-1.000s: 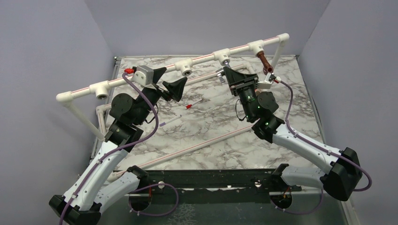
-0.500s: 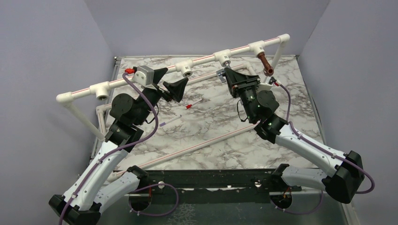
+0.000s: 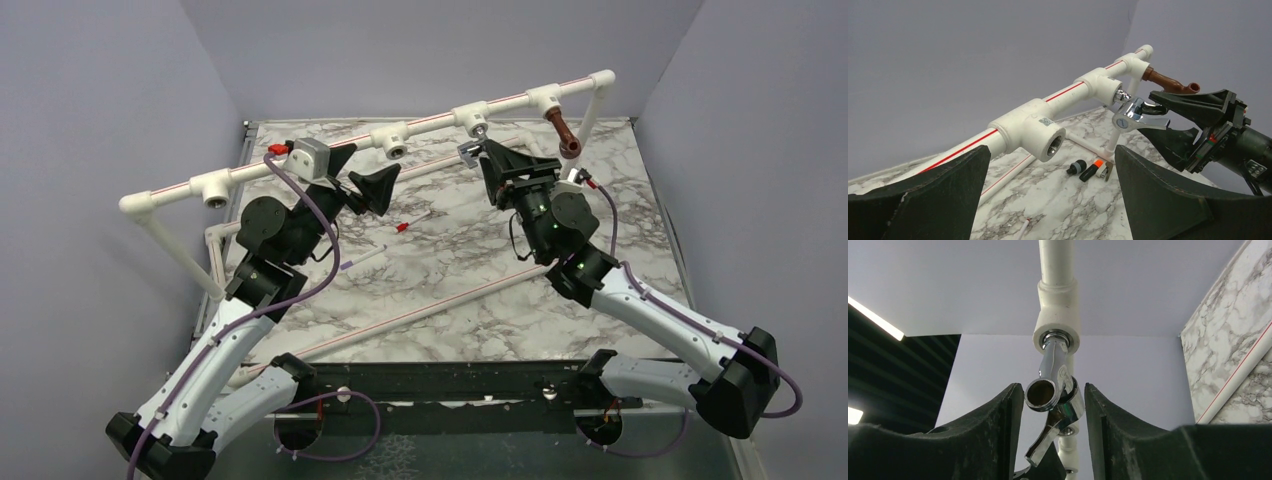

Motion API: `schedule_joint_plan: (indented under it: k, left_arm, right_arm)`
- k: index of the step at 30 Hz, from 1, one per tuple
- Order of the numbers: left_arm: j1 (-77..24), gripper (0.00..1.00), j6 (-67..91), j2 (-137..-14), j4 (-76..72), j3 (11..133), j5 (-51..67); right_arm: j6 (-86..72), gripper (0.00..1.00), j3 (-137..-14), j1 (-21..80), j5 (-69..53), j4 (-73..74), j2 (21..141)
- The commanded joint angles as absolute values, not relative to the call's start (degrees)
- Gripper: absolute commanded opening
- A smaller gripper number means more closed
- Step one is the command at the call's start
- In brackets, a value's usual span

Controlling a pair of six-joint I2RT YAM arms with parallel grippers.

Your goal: Install the water faucets

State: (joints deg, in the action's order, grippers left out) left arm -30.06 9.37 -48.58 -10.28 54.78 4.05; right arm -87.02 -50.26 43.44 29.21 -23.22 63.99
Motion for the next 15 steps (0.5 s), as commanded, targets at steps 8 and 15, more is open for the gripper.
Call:
schedule_joint_plan:
  k: [8,15]
  left_arm:
    - [-29.97,0.95,9.05,-49.31,-11.60,54.32,3.98]
    - [-29.97,0.95,9.14,-49.31,-11.51,54.40,3.87]
  right_arm:
    - [-87.74,0.62,-49.82,43.25,32.74,-15.57,58.45]
    - [-71.33,0.66,-50.03,43.26,36.48,-10.30,53.48]
